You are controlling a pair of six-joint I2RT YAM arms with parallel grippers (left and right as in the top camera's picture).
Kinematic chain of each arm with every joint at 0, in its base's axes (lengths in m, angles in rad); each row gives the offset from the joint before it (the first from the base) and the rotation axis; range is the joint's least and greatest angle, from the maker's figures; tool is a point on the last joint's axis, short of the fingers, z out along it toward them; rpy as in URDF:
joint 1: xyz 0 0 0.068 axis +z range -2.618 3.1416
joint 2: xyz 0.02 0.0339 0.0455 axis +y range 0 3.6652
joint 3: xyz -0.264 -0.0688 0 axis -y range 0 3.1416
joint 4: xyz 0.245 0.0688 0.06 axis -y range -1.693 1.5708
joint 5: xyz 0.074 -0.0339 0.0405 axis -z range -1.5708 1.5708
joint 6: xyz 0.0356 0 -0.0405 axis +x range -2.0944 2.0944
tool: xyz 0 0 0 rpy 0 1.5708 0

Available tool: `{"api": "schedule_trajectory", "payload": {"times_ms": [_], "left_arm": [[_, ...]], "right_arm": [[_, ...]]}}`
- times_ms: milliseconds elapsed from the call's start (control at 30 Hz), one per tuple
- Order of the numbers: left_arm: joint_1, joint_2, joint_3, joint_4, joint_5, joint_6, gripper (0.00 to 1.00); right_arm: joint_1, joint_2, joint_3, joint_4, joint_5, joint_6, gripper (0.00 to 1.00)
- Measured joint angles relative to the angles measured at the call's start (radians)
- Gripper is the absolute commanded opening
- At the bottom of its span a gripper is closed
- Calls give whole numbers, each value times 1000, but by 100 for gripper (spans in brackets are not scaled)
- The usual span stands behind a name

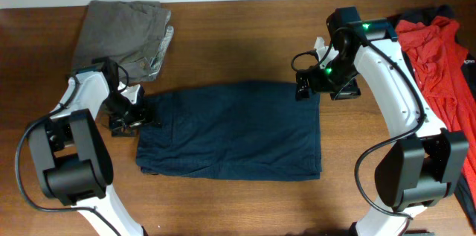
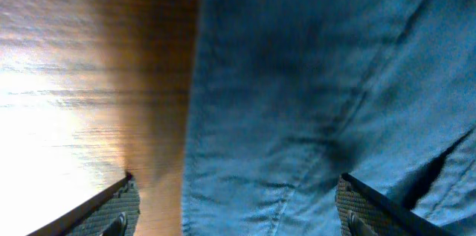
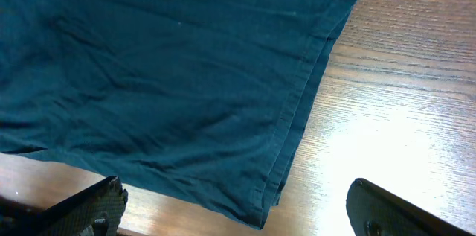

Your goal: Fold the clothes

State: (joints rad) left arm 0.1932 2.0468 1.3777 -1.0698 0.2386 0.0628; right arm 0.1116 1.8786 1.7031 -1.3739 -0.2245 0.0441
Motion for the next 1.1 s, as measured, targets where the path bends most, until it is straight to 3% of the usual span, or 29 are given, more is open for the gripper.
{"api": "schedule_trajectory", "payload": {"times_ms": [100,233,333,433,467,833,1100], "left_arm": [[4,-16,-24,26,11,1,83],[11,-26,-46,45,34,7,63],[11,-26,-60,47,79,29,40],[11,-21,-77,55,116,41,5],[11,-16,-81,55,125,45,1],[12,-9,-72,38,126,26,1],[59,8,112,-145,-15,-62,1]], "right_arm": [[0,0,0,0,-3,0,99],[0,0,0,0,-3,0,99],[0,0,0,0,-4,0,99],[0,0,0,3,-5,0,99],[0,0,0,2,-6,0,99],[0,0,0,17,-6,-1,99],[0,0,0,17,-14,0,99]]}}
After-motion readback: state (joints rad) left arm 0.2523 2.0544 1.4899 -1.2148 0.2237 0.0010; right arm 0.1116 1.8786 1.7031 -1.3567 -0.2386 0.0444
